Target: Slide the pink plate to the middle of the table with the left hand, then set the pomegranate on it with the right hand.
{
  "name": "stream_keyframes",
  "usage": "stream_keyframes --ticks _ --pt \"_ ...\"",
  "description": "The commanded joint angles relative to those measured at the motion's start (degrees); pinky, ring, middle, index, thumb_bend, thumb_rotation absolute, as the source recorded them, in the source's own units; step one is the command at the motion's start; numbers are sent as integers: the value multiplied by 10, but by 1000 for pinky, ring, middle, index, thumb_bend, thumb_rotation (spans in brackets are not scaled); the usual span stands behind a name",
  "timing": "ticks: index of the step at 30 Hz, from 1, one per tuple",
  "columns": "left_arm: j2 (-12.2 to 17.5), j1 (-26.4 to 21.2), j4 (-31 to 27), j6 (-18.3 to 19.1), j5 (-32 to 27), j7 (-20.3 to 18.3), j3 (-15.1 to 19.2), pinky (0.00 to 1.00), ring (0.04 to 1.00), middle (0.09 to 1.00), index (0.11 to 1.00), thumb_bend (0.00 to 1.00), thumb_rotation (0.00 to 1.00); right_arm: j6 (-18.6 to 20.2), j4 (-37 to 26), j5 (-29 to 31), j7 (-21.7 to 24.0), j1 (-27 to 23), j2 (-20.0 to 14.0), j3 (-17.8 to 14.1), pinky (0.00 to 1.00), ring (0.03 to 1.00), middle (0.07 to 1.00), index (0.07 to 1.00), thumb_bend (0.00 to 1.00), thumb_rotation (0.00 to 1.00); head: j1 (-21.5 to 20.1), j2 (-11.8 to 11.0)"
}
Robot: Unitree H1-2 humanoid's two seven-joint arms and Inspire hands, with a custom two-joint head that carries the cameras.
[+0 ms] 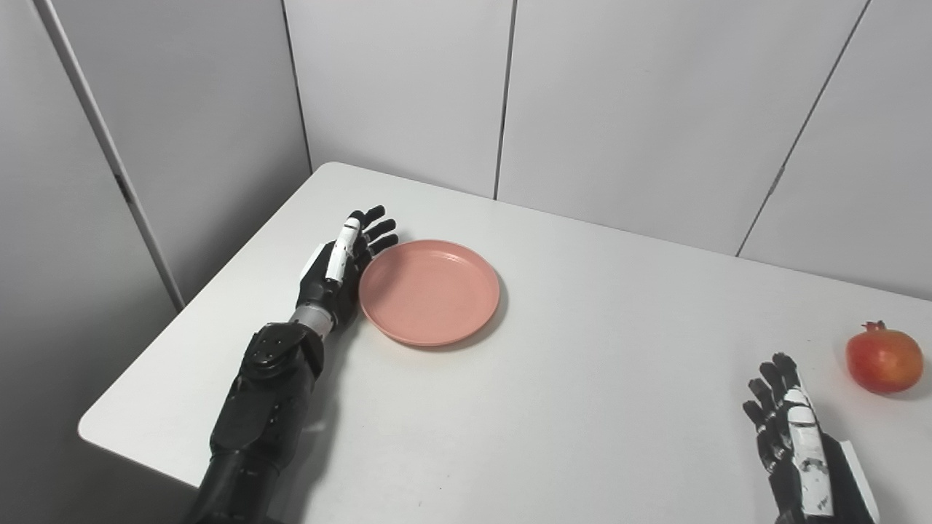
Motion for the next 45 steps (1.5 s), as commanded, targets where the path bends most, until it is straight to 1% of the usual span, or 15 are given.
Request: stream_keyframes --ticks 1,3,6,9,17,22,25,27,32,40,42,45 --pt "-6 -3 0 27 6 1 -9 866 873 871 862 373 1000 -29 -11 1 5 -10 2 0 1000 1000 1000 1000 99 1000 0 0" --pt "-10 -5 -1 30 6 3 -10 865 872 870 861 376 1000 -26 -10 4 5 -10 3 0 1000 1000 1000 1000 104 1000 -1 1" --pt "-16 -5 -6 34 6 2 -13 875 876 874 867 375 1000 -37 -5 -2 3 -10 4 1 1000 1000 1000 1000 98 1000 -7 3" --pt "-20 -6 -12 39 10 4 -16 874 871 871 863 366 1000 -36 -2 -1 4 -10 5 2 1000 1000 1000 1000 123 1000 -10 5" --pt "-24 -10 -29 45 38 12 -39 864 873 874 861 356 1000 -42 8 -1 6 -12 7 4 1000 1000 1000 1000 162 1000 -20 9" --pt "-35 -9 -43 47 51 16 -53 853 864 871 861 358 1000 -45 8 0 7 -13 7 4 1000 1000 1000 1000 174 1000 -24 13" --pt "-42 -8 -46 42 59 9 -68 864 873 873 859 368 1000 -41 9 4 8 -13 10 3 1000 1000 1000 1000 179 1000 -32 16" --pt "-50 -8 -45 43 58 7 -72 870 878 875 860 379 1000 -41 7 0 7 -12 10 4 1000 1000 1000 1000 190 1000 -35 17" --pt "-65 -8 -48 44 62 5 -84 862 873 876 860 376 1000 -48 7 -9 7 -11 9 5 1000 1000 1000 1000 178 1000 -36 19" --pt "-81 -6 -61 51 76 5 -110 846 863 866 851 375 1000 -49 8 -15 5 -13 13 5 1000 1000 1000 1000 187 1000 -44 23" --pt "-86 -7 -65 55 79 4 -118 844 861 865 851 375 1000 -45 6 -18 5 -13 14 7 1000 1000 1000 1000 192 1000 -57 30" --pt "-95 -8 -69 60 84 5 -130 840 858 863 851 377 1000 -44 6 -22 2 -13 19 7 1000 1000 1000 1000 203 1000 -61 32"
